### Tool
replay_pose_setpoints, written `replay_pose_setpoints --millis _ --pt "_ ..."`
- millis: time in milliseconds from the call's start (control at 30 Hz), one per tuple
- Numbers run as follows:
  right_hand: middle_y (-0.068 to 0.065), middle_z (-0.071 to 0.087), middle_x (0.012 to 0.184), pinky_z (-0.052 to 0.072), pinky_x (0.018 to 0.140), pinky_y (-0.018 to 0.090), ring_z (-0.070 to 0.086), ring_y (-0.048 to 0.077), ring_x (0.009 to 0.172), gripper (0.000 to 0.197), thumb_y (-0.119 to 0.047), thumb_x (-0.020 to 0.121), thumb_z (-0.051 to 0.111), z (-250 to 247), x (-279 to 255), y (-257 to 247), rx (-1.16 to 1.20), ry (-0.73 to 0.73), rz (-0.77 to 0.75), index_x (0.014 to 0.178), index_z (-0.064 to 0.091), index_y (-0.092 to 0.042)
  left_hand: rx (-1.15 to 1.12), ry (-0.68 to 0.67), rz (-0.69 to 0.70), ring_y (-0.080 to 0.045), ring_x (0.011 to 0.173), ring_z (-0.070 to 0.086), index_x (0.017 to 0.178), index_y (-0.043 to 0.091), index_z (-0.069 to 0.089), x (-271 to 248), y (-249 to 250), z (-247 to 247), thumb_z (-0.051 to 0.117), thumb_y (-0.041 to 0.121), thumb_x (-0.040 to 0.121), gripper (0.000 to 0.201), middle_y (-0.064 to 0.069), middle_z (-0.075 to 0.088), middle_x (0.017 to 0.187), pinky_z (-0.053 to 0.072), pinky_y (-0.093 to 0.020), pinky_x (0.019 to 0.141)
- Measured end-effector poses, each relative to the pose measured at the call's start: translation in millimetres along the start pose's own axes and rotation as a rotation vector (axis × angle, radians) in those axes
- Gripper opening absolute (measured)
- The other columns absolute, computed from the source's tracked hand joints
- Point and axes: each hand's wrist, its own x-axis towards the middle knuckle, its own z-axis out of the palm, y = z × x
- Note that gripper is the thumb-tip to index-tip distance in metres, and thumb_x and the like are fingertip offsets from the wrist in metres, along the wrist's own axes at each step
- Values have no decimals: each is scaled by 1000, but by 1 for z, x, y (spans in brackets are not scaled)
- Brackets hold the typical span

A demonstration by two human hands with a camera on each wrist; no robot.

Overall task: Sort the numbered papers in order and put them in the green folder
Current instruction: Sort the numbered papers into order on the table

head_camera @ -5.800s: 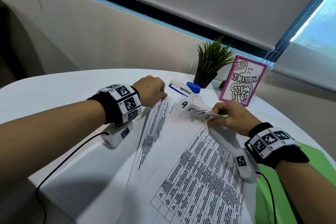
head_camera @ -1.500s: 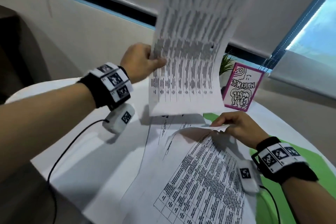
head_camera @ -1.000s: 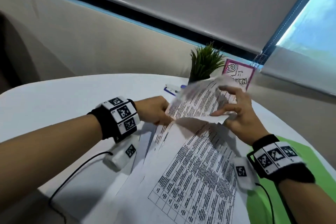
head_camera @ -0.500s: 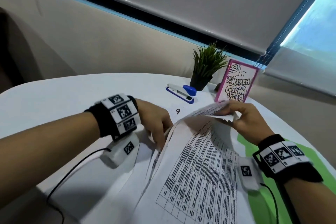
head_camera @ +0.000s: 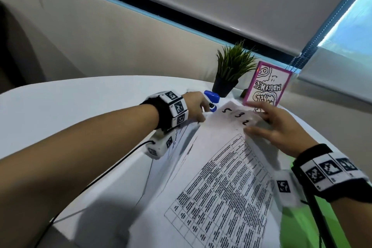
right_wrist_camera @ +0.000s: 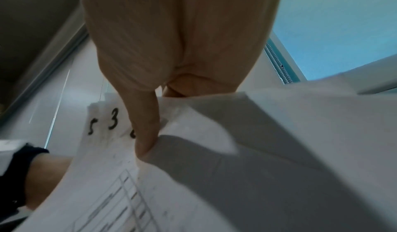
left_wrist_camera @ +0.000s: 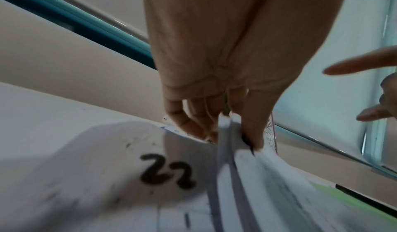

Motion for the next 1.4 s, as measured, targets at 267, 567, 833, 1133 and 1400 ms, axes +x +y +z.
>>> replay_pose_setpoints --millis 267,567,833,1133,1400 --pt "-2 73 72 49 60 21 65 11 66 15 -17 87 70 5 15 10 -146 -187 -16 74 74 -23 -39 143 76 -15 71 62 83 21 66 -4 -3 -2 83 24 70 21 9 61 65 48 -25 69" --pt "-9 69 111 45 86 9 63 -1 101 11 -4 83 74 38 25 35 -84 -131 -86 80 71 -15 353 97 200 -22 71 53 75 15 63 -9 -3 -18 69 43 84 30 -1 59 72 29 -26 54" --pt "-14 64 128 45 97 20 62 0 111 6 -6 81 76 47 24 36 -49 -53 -48 84 77 -11 667 179 492 -22 86 56 79 16 56 -15 7 -23 52 57 89 43 1 61 90 31 -30 58" --pt "3 76 89 49 78 19 68 14 82 8 -4 79 78 43 10 30 74 8 5 86 77 -10 -41 3 394 -3 54 51 72 3 67 -23 13 -30 68 39 87 39 0 63 64 42 -14 55" --pt "0 74 86 50 84 14 68 9 85 46 5 75 77 39 -5 24 286 14 20 114 65 -17 177 34 33 -19 93 59 115 13 64 -14 -14 -22 65 37 90 36 -2 68 110 47 -28 84"
